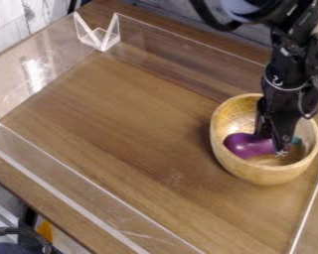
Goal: Put the purple eggplant in the brown bowl
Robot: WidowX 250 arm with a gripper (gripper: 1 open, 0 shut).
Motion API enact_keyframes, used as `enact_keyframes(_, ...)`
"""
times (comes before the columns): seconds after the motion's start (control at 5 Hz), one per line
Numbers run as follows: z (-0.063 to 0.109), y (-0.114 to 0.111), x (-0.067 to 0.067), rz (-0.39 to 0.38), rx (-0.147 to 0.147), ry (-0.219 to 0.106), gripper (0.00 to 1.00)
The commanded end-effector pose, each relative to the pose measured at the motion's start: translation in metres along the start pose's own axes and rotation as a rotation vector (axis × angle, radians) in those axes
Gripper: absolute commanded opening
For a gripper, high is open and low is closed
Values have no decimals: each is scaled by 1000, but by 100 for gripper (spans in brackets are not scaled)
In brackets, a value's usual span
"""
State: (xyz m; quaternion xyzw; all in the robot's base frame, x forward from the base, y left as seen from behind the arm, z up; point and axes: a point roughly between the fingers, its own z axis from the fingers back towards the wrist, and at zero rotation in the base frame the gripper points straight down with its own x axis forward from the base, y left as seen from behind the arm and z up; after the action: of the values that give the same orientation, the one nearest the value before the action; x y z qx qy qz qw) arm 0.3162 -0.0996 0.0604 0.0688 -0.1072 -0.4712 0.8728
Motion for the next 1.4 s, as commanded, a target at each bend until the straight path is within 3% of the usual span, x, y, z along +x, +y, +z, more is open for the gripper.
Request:
enact_keyframes(0.0, 7, 9, 2, 7, 23, -21, 0)
enact_keyframes(1.2, 1, 19, -7, 6, 16, 7, 0)
